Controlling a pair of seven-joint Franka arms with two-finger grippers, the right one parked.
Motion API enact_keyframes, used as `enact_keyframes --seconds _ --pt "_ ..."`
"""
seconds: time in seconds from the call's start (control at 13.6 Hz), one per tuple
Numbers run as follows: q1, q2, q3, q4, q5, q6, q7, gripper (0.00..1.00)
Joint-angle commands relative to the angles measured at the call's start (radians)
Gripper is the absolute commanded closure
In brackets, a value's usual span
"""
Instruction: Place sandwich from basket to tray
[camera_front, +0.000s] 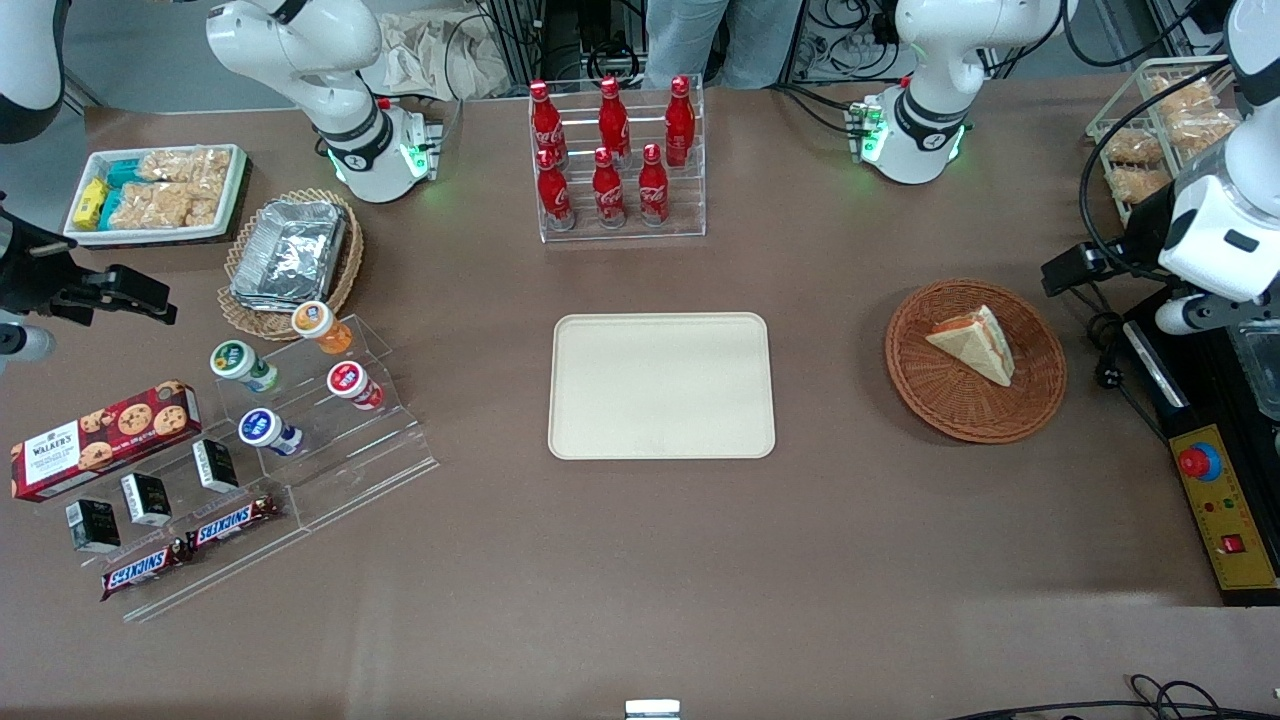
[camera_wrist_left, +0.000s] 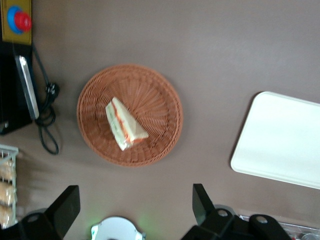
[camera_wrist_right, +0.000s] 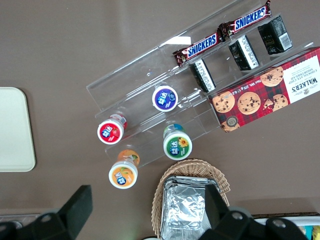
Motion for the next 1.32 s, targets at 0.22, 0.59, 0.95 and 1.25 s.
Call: enact_keyframes --seconds 0.22,0.59,0.95,1.25 --pt "0.05 -0.316 -0.006 -0.453 -0.029 0.212 -0.069 0.0" --pt "0.094 -0.368 -0.006 -0.584 -0.035 0.272 -0.112 0.0" --pt "0.11 -0.371 -0.011 -0.653 -0.038 0.35 -0.162 0.0" --pt "0.105 -0.371 -0.015 -0.7 -0.037 0.405 -0.182 0.0"
